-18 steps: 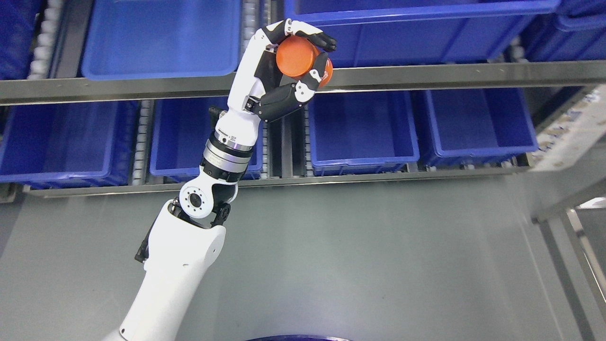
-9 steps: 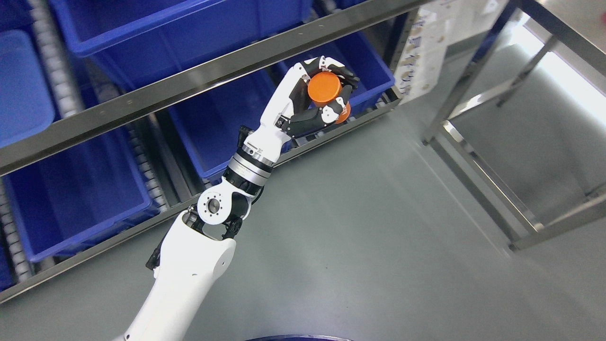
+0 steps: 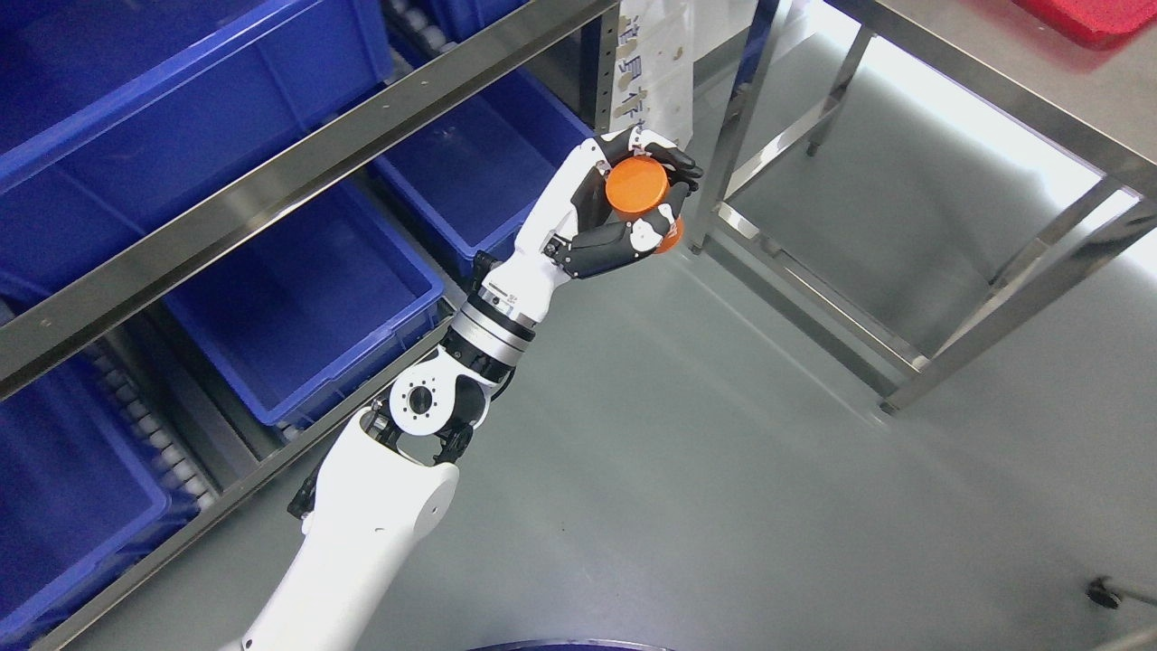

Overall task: Grab orange capacitor from left shelf to right desk
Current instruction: 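Carry the held capacitor with the left hand while turning toward the table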

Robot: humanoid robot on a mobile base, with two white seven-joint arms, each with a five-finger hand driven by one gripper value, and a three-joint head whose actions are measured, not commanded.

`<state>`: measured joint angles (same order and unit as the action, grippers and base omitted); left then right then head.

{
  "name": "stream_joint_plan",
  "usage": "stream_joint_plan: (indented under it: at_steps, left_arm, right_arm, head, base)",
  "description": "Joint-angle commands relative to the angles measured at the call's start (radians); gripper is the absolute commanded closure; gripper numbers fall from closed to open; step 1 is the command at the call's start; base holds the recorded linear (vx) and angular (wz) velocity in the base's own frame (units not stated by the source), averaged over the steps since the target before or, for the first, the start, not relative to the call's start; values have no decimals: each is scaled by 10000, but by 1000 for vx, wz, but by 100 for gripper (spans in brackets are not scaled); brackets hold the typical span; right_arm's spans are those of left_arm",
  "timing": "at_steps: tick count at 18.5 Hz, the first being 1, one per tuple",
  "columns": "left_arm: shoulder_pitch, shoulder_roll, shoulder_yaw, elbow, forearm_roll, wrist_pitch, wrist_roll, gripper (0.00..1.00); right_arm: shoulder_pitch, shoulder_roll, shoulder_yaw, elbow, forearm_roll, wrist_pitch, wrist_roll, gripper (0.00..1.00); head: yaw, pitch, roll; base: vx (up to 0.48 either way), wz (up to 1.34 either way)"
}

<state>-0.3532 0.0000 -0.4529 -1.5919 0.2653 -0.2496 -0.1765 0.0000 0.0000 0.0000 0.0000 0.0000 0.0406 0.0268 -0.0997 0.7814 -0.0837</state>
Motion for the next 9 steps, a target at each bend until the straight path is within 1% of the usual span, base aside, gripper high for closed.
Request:
stream_joint_plan:
  at_steps: [1, 3, 6, 9]
  left_arm:
    - [-119, 175, -150, 89, 184, -142, 1, 96]
    - [-149, 175, -211, 89, 200, -143, 1, 96]
    - [-639, 175, -410, 104, 536, -36, 1, 97]
    - [-1313, 175, -946, 119, 599, 469, 1, 97]
  right_arm:
    - [337, -175, -107, -230, 0, -7, 39, 0]
    - [337, -175, -123, -230, 0, -7, 39, 0]
    - [337, -175, -107, -230, 0, -7, 39, 0]
    - [337, -175, -123, -230, 0, -7, 39, 0]
  head:
    - [0, 0, 0]
    - [0, 1, 0]
    - [0, 1, 0]
    - [0, 1, 0]
  base:
    - [101, -425]
    - [113, -416]
    - [123, -297]
    - [127, -271]
